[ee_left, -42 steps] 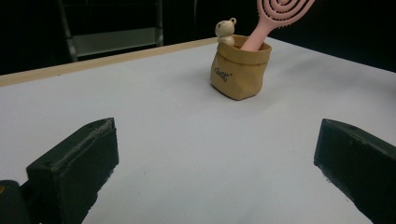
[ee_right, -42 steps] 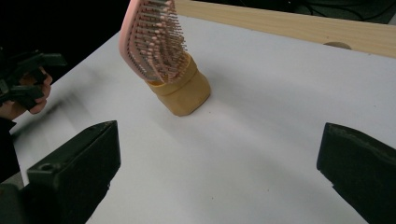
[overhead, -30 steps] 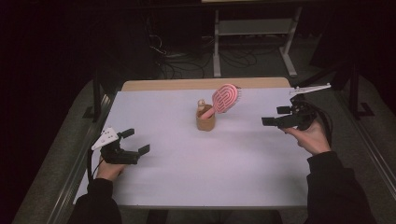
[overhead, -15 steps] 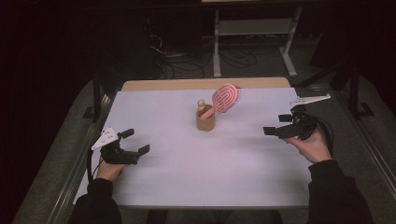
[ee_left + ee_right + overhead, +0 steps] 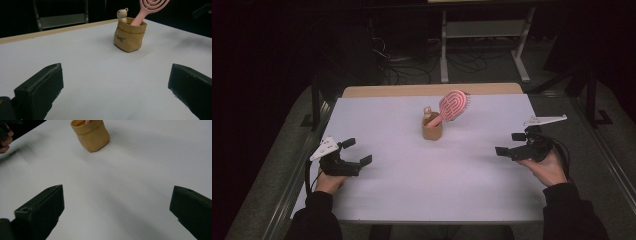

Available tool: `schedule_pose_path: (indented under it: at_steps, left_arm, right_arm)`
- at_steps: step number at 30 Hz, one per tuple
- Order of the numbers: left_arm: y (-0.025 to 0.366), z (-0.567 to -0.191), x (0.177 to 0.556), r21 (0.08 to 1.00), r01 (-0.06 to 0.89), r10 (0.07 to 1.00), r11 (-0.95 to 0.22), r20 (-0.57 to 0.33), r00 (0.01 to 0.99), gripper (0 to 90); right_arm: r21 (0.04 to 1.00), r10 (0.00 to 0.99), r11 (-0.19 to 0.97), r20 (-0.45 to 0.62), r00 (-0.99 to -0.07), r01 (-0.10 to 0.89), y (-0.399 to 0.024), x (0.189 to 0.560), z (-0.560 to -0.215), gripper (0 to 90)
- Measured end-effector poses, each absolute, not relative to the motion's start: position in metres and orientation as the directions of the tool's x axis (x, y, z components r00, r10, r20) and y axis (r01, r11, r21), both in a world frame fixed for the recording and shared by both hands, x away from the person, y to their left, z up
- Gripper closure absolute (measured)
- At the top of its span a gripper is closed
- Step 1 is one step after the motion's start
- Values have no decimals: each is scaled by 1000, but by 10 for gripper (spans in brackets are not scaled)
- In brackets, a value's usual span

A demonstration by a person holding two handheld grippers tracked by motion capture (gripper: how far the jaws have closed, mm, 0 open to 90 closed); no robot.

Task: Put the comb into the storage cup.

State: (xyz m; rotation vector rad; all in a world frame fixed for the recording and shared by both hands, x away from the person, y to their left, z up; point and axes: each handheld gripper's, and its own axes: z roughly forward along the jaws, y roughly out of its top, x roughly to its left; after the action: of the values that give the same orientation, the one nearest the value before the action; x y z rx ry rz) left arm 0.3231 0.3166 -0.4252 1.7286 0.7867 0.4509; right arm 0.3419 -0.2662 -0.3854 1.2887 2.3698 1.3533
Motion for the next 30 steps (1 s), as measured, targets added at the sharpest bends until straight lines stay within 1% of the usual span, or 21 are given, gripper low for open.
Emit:
schedule_pose_path:
  at_steps: [9, 24, 30]
  left_arm:
    - [317, -425, 323, 948, 280, 706, -154, -93, 702, 0]
    - [319, -426, 323, 948, 281, 706, -147, -98, 701, 0]
    - [318, -426, 324, 948, 284, 705, -146, -102, 702, 0]
  right_arm:
    - [767, 727, 234, 271, -631, 598, -270, 328, -400, 0]
    - [792, 774, 201, 233, -589, 577, -279, 306, -419, 0]
    - [800, 781, 200, 218, -585, 565, -279, 301, -421, 0]
